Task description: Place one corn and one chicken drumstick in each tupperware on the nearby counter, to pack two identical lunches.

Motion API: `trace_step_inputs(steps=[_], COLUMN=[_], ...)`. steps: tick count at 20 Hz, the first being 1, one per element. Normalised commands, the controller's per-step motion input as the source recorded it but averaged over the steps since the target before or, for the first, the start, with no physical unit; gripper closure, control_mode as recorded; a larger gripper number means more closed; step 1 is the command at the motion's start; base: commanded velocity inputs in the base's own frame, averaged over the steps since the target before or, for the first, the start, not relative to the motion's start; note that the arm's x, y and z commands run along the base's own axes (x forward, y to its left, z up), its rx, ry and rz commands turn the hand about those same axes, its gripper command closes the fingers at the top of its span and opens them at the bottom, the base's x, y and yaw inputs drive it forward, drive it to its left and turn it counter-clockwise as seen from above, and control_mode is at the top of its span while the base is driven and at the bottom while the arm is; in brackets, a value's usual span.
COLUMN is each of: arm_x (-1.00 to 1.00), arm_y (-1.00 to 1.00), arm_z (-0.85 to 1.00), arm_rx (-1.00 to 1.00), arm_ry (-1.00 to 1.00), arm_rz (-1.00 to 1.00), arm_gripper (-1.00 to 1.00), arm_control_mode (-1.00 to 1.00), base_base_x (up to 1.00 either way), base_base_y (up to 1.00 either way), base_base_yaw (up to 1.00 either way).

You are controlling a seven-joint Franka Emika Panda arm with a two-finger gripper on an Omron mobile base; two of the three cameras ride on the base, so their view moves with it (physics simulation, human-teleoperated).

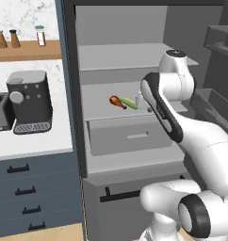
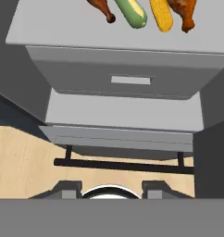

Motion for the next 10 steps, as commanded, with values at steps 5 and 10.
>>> trace_step_inputs(steps=[5,10], arm_x=[0.01,0.09], arm_y=[0.0,0.0], arm_z=[-0.36,-0.31], arm_rx=[0.0,0.0], arm_ry=[-0.2,-0.17], arm_rz=[0.0,0.0], arm_gripper=[-1.0,-1.0], arm_control_mode=[-1.0,-1.0], base_base_x=[0.0,0.0], base_base_y=[0.0,0.0], base_base_yaw=[0.0,0.0])
